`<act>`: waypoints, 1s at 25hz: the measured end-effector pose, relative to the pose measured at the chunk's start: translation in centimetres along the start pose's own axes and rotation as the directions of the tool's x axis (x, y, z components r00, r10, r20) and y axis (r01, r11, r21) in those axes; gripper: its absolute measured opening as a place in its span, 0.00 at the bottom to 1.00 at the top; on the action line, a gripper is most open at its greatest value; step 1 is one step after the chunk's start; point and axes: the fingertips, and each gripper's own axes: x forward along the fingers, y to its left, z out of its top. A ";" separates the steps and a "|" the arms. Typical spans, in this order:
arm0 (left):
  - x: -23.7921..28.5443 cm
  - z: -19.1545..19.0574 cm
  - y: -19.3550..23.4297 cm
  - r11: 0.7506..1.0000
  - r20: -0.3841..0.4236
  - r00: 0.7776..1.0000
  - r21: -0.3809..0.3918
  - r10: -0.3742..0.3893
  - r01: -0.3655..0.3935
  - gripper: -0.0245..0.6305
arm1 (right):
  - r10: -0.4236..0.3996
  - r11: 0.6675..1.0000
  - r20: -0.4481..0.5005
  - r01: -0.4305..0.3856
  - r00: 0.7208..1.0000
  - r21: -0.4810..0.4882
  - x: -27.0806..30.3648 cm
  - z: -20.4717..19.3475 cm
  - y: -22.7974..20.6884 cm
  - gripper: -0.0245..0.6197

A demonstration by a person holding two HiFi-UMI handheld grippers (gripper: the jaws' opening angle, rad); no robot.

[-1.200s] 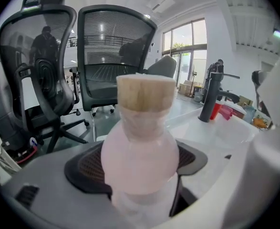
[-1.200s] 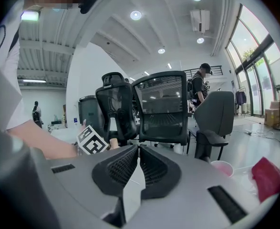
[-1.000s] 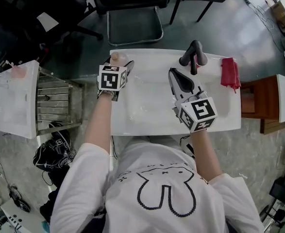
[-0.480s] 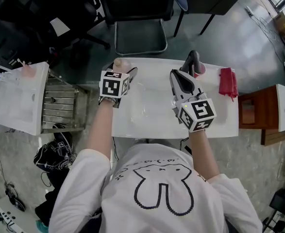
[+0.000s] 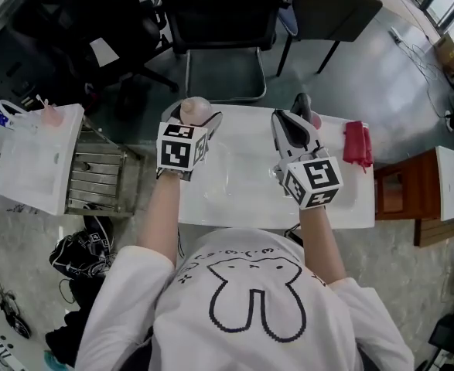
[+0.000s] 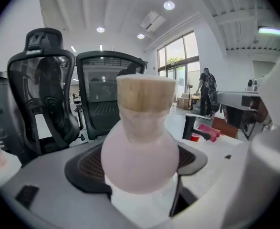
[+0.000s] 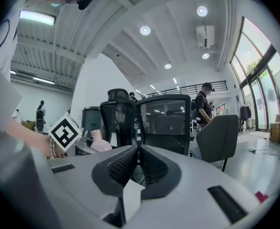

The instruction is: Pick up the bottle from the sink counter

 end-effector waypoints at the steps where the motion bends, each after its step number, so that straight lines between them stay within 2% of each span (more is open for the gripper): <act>1: -0.5 0.5 -0.1 1.000 0.020 1.000 -0.002 0.006 -0.006 0.65 | -0.003 1.000 0.006 0.003 1.000 -0.005 -0.1 0.2 -0.2 0.10; 8: -3.9 4.9 -0.6 0.999 0.184 0.982 -0.009 0.052 -0.051 0.65 | -0.010 0.997 0.046 0.014 0.999 -0.082 -0.2 2.3 -1.1 0.10; 16: -7.6 10.2 -0.8 0.995 0.391 0.918 0.031 0.071 -0.091 0.65 | -0.022 0.986 0.107 0.040 0.994 -0.164 -0.2 5.7 -1.6 0.10; 21: -9.3 12.0 -1.1 0.992 0.459 0.885 0.049 0.080 -0.115 0.65 | -0.053 0.979 0.165 0.084 0.985 -0.188 -1.2 8.5 -2.4 0.10; 25: -10.1 12.6 -1.1 0.989 0.478 0.874 0.060 0.089 -0.134 0.65 | -0.080 0.973 0.200 0.120 0.976 -0.198 -2.2 10.3 -3.2 0.09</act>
